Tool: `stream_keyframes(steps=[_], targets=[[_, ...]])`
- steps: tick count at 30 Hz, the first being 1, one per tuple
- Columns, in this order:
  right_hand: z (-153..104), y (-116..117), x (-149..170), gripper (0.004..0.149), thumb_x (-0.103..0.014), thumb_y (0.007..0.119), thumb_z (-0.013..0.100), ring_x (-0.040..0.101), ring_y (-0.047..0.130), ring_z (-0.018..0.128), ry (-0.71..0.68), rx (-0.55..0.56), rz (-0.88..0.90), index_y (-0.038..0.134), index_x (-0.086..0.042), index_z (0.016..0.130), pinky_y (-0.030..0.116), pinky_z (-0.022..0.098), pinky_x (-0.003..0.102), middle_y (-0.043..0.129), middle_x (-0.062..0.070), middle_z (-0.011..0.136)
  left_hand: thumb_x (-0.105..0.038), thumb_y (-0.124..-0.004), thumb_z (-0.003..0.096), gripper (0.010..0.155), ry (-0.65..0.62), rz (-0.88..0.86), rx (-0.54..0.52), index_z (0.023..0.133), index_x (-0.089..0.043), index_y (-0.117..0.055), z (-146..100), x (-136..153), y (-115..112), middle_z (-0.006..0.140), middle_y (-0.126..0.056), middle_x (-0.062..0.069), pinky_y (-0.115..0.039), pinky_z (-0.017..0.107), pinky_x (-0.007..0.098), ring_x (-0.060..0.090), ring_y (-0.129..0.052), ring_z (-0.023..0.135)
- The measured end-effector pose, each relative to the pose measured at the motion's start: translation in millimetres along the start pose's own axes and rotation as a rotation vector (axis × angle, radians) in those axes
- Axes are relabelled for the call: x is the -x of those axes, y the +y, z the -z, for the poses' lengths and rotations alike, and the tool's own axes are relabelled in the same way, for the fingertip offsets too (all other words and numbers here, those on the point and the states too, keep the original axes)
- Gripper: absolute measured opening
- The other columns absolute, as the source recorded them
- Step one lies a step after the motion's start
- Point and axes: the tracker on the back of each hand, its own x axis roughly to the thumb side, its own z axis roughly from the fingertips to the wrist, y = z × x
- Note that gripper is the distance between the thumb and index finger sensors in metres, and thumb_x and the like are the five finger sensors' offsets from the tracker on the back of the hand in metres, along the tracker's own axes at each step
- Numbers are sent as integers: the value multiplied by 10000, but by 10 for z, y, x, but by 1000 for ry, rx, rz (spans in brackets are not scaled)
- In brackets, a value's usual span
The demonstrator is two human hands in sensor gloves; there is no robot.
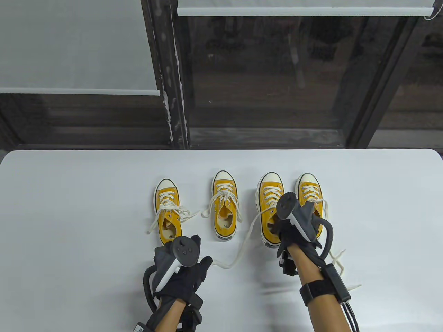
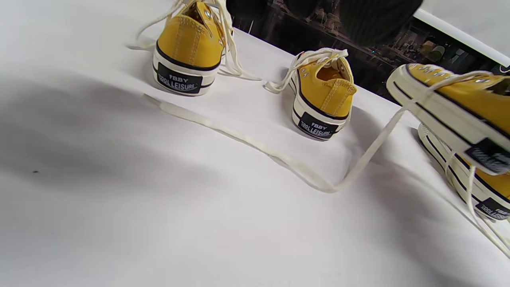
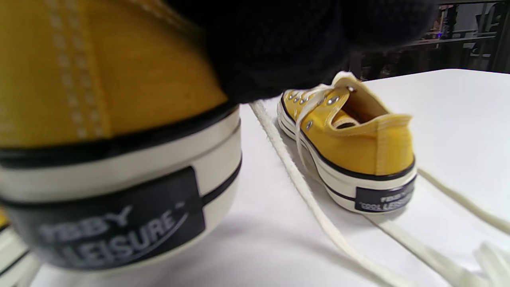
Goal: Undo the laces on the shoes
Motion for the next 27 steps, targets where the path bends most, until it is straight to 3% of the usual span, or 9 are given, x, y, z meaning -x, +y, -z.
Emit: stream_keyframes(steps=[9,14,18,22,27], targets=[[370,353,-255,401,-386,698,607,89,986,384,59,-22,-98,837,-156,905,817,437,351,958,-40,606,-593,-659,600,743,13,3,22,1209,-365,-298,20,-7,-10,1313,-280,27,-129,825,709,360,-133,1219],[386,484,-256,404,-416,702,613,81,1010,428,79,-4,-143,819,-180,919,820,459,345,961,-66,640,-594,-659,600,746,14,-6,22,1209,-362,-298,28,-1,-4,1313,-280,32,-130,825,709,360,-135,1218],[326,406,-193,461,-467,708,607,108,1017,489,67,-21,-86,777,-192,971,809,477,377,946,-42,714,-594,-663,597,749,13,-2,24,1209,-359,-300,28,-3,-9,1311,-287,36,-134,823,711,366,-141,1216],[185,197,-99,553,-508,655,624,235,939,721,3,-35,34,641,-210,1090,731,593,472,822,58,924,-590,-666,595,747,5,4,18,1208,-354,-311,21,-8,-12,1308,-297,38,-141,821,713,369,-152,1214],[-59,-27,69,568,-504,648,629,331,794,920,-82,-21,92,584,-241,1128,622,683,568,675,98,1077,-589,-665,592,743,7,2,20,1205,-355,-318,23,3,-19,1307,-311,31,-147,821,713,367,-164,1215]])
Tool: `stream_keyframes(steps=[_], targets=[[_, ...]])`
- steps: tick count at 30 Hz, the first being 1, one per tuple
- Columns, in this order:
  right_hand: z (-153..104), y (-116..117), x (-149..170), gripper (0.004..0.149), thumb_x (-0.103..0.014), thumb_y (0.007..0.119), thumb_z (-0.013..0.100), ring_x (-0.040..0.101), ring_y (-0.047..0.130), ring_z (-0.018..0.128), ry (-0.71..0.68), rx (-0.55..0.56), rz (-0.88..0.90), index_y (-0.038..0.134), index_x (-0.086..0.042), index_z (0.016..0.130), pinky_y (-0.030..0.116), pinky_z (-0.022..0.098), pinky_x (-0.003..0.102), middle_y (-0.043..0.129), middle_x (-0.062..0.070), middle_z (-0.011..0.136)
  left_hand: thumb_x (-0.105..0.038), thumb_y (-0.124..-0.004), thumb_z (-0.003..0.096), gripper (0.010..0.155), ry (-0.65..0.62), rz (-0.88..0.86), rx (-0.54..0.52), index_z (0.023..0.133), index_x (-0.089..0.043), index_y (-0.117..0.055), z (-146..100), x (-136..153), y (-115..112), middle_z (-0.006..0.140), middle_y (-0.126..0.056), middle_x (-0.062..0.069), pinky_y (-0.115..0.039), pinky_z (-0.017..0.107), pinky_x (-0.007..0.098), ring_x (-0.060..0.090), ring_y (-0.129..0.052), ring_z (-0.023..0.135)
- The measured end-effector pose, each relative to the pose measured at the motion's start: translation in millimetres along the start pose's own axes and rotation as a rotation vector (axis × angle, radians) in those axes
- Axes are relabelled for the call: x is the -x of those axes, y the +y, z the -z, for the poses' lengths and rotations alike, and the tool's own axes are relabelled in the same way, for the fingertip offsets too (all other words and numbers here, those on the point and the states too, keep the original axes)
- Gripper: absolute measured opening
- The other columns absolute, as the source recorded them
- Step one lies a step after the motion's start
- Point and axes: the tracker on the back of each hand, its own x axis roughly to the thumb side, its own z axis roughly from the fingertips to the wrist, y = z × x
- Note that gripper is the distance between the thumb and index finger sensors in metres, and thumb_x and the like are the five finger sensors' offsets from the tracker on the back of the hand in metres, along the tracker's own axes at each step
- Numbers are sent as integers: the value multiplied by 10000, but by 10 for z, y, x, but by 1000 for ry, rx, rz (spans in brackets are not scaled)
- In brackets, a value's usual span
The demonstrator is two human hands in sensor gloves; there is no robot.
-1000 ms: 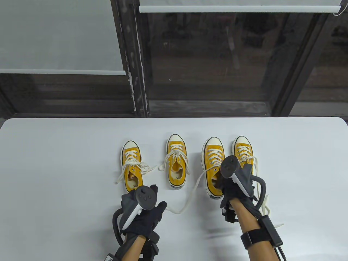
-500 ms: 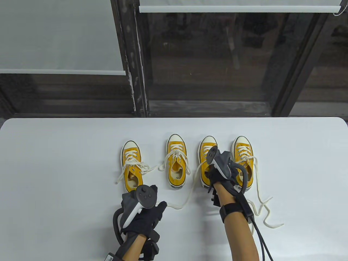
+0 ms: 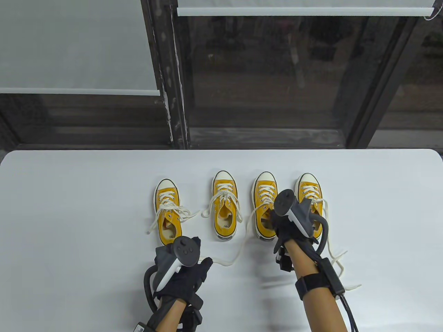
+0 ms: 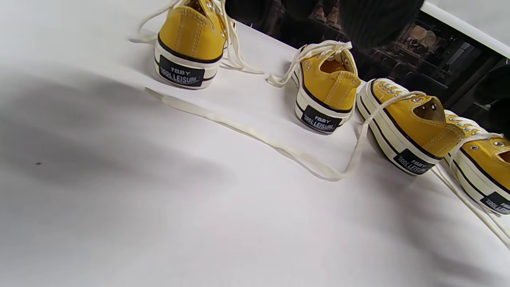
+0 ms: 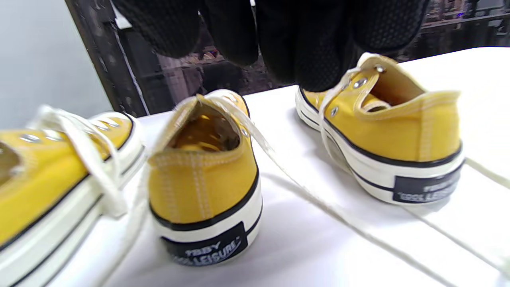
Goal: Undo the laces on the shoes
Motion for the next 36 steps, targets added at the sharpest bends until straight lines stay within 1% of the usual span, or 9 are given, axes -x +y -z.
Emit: stream_keyframes(steps=[2,6,9,14,19,24,28,33,36], targets=[[-129,-61,102,579,-501,645,632,358,745,961,-37,-13,63,555,-246,1144,587,699,598,636,112,1106,-589,-664,591,741,-3,-1,4,1204,-357,-319,-4,3,-6,1307,-312,28,-147,820,714,367,-163,1215],[-355,-79,308,594,-492,644,636,414,639,1029,-96,-26,163,507,-258,1165,517,713,654,556,138,1150,-588,-664,588,739,-17,11,-5,1202,-359,-323,-33,-10,-11,1307,-319,19,-150,819,715,364,-171,1216],[-548,-42,472,602,-484,643,638,440,583,1055,-138,-6,176,483,-265,1174,481,713,678,526,145,1166,-584,-668,586,733,-38,8,-17,1200,-354,-339,-63,-30,-4,1303,-335,21,-158,820,713,359,-177,1215],[-788,-27,603,603,-478,640,642,475,510,1073,-208,-7,243,468,-272,1182,439,714,696,486,155,1183,-588,-666,587,715,-82,38,-62,1196,-362,-367,-131,-116,12,1299,-375,-5,-184,832,703,338,-217,1227],[-863,-18,595,603,-480,638,641,481,478,1080,-270,24,252,466,-277,1183,425,714,700,475,154,1188,-597,-656,590,710,-64,30,-20,1193,-376,-353,-76,-89,-28,1306,-339,-26,-173,847,686,306,-171,1236],[-906,63,591,603,-479,636,644,489,447,1084,-302,-21,262,461,-277,1184,403,714,706,455,159,1191,-603,-642,596,700,-50,7,-19,1191,-378,-351,-58,-61,-18,1306,-334,-42,-173,853,678,299,-167,1239],[-921,69,617,600,-478,639,641,485,455,1084,-302,1,227,468,-279,1181,406,712,707,463,154,1190,-596,-636,600,681,-55,-14,-15,1185,-356,-383,-54,-66,-12,1291,-384,-25,-228,853,673,309,-235,1230],[-926,69,637,596,-474,640,643,483,456,1084,-303,-5,228,472,-277,1180,405,712,708,466,155,1188,-585,-637,606,685,-74,-111,3,1191,-325,-395,-37,-153,120,1284,-423,14,-270,840,688,344,-310,1224],[-928,64,644,596,-473,642,642,482,457,1084,-300,-6,232,474,-277,1179,404,712,708,460,156,1191,-562,-657,604,686,-86,-178,-35,1192,-297,-423,4,-266,233,1273,-461,42,-264,835,698,367,-332,1213]])
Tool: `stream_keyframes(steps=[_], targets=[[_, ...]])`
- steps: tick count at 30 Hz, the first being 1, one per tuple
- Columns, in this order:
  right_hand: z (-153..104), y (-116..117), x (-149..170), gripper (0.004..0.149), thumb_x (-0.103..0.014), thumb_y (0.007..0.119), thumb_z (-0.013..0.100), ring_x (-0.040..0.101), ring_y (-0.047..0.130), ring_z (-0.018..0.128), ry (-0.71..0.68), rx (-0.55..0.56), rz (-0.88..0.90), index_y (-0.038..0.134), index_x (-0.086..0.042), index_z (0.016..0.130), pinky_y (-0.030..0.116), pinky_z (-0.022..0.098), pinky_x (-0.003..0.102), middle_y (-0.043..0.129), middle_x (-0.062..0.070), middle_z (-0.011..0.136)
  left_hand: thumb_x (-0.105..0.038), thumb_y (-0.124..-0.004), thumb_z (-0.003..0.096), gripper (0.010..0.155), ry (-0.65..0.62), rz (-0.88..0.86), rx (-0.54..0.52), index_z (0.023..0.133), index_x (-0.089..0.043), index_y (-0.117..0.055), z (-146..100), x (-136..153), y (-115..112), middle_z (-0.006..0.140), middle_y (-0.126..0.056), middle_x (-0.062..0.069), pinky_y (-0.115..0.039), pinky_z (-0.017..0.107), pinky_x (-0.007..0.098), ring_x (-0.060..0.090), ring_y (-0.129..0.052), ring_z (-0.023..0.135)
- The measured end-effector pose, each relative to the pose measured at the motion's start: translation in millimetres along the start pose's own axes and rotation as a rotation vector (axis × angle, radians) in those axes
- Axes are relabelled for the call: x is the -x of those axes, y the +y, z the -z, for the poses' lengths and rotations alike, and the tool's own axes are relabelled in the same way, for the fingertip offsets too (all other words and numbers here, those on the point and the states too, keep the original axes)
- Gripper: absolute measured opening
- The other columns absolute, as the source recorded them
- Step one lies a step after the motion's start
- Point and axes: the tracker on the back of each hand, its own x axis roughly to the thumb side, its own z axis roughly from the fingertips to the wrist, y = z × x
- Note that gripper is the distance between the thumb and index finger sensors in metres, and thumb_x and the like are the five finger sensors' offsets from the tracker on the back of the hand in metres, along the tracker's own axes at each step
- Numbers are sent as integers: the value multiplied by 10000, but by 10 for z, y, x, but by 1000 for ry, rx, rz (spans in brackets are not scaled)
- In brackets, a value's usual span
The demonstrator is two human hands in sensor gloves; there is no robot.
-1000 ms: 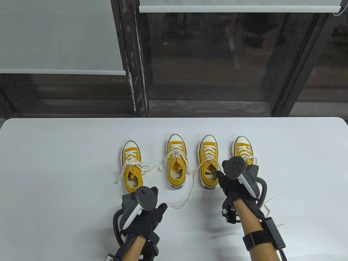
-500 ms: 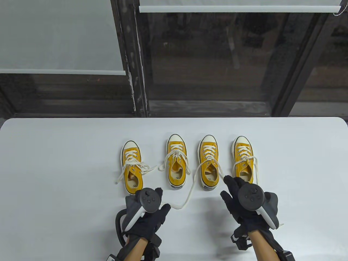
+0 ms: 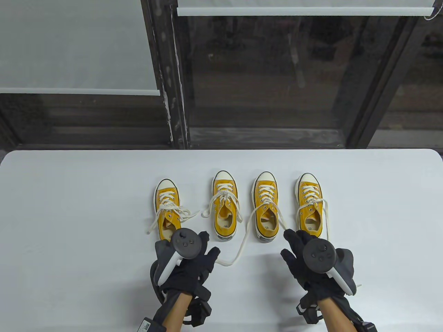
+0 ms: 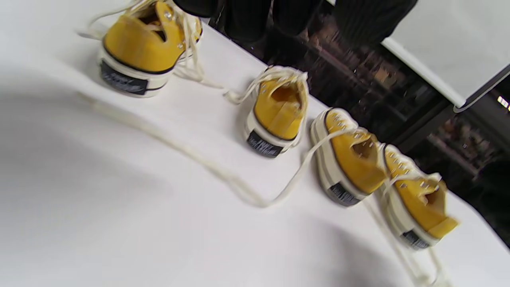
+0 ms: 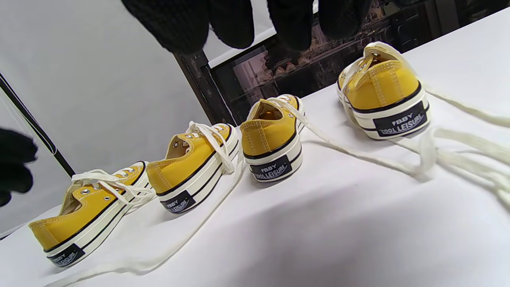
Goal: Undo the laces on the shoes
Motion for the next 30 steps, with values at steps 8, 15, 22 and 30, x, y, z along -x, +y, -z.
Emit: stream_keyframes(steps=[8,15,22,30], targets=[[-12,-81,70,597,-470,643,642,481,470,1081,16,30,-8,473,-273,1179,401,709,712,462,158,1189,-575,-663,605,661,61,59,-28,1168,-300,-451,345,-473,220,1264,-490,6,-279,846,692,342,-362,1222],[-17,-100,82,598,-472,642,642,478,481,1081,19,37,-2,473,-270,1179,398,709,714,469,159,1186,-570,-660,605,663,205,195,36,1178,-320,-439,852,-585,137,1264,-503,-11,-329,854,661,313,-448,1198],[1,-78,115,602,-473,641,642,476,491,1080,36,20,3,471,-266,1180,400,708,715,468,160,1187,-534,-688,607,658,341,246,87,1172,-292,-454,1326,-523,5,1156,-676,29,-566,786,552,198,-806,919],[12,-75,136,605,-475,639,642,472,512,1075,48,12,14,471,-260,1181,403,708,715,474,166,1184,-578,-758,553,737,485,404,96,1152,-247,-483,1753,-463,-270,946,-848,7,-684,685,491,98,-899,657]])
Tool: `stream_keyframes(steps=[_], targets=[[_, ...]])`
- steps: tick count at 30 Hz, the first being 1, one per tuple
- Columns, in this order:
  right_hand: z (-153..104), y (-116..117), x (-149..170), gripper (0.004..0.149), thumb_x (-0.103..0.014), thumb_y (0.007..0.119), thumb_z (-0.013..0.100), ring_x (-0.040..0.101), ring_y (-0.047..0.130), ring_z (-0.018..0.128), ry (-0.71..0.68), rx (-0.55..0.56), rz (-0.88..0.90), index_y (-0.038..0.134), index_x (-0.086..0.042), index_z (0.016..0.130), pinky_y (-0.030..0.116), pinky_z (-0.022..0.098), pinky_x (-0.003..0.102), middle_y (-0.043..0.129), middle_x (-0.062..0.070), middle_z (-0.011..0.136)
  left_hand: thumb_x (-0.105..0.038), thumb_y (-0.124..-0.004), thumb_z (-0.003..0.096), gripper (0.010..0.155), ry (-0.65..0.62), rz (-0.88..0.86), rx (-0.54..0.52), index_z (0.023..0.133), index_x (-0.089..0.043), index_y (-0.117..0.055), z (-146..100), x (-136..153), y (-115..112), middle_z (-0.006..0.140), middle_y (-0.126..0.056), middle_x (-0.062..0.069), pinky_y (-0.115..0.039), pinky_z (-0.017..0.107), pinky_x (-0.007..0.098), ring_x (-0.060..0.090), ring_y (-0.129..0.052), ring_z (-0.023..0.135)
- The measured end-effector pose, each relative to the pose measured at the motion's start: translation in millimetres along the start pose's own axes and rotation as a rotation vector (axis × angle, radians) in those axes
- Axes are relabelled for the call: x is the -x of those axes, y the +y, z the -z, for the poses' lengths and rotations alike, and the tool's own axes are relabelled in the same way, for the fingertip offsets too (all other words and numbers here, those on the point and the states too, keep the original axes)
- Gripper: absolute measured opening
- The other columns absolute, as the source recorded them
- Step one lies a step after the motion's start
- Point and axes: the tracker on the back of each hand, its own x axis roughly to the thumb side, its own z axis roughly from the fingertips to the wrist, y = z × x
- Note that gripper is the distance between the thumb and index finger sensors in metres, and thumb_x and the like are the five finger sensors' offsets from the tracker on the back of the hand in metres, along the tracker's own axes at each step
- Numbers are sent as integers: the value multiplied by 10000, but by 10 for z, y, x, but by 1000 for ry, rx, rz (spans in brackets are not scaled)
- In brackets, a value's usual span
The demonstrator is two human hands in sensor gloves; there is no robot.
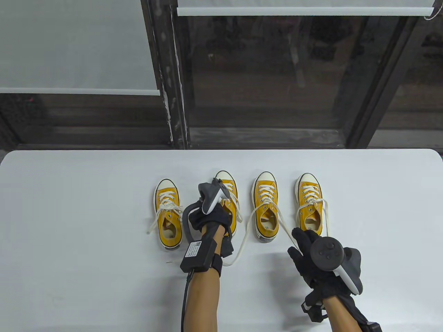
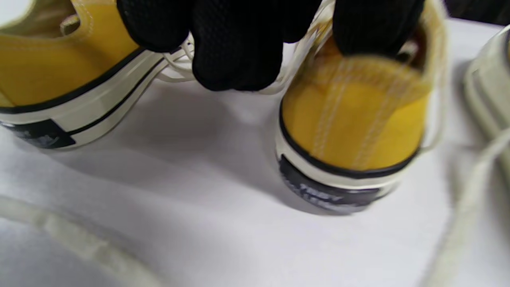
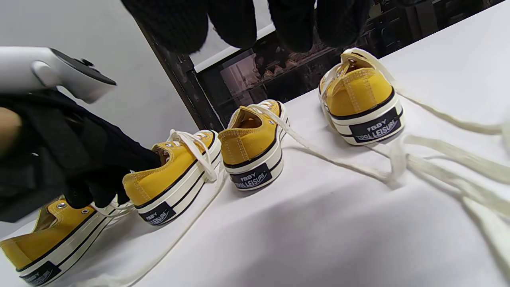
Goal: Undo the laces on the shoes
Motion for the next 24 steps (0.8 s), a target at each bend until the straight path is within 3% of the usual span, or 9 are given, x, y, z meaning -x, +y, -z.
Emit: stream_keyframes(steps=[3,6,10,13,15,18,24], targets=[[8,3,4,603,-475,638,643,469,518,1074,-1,0,2,471,-262,1181,405,708,715,478,165,1183,-571,-764,553,725,22,16,17,1138,-239,-494,84,-87,-85,903,-856,-13,-683,691,490,91,-892,639],[12,4,10,611,-477,638,642,466,529,1072,1,-3,3,458,-261,1185,415,709,710,474,167,1184,-486,-718,604,555,48,63,-41,1079,-232,-585,122,-108,-115,771,-904,-61,-720,663,468,58,-901,530],[16,1,17,613,-476,638,643,463,534,1070,3,-6,9,452,-262,1186,418,709,708,475,168,1183,-419,-685,611,470,-17,-67,-36,1008,-168,-681,102,-34,-77,631,-941,-40,-781,574,440,36,-905,386],[16,6,15,612,-478,637,643,463,534,1070,1,-8,5,453,-264,1186,418,708,709,474,169,1183,-386,-702,598,459,-57,-117,-88,968,-115,-732,-35,52,47,550,-965,0,-811,508,438,43,-904,307],[17,12,10,613,-478,637,643,462,536,1070,-3,-9,6,452,-263,1186,418,708,709,478,169,1181,-388,-697,593,456,-84,-53,-125,956,-117,-746,-208,131,158,531,-972,-6,-824,488,428,31,-906,288],[17,16,6,613,-477,638,643,460,538,1070,-8,-10,12,451,-264,1186,417,708,709,475,168,1183,-386,-700,588,458,-124,-90,-172,952,-112,-754,-495,274,247,522,-976,-6,-827,479,430,32,-908,280],[13,26,13,613,-476,638,642,458,540,1070,-7,-11,21,450,-263,1185,419,709,708,478,166,1182,-378,-708,588,459,-209,-176,-135,944,-96,-767,-984,568,133,506,-984,0,-831,459,432,31,-912,265]])
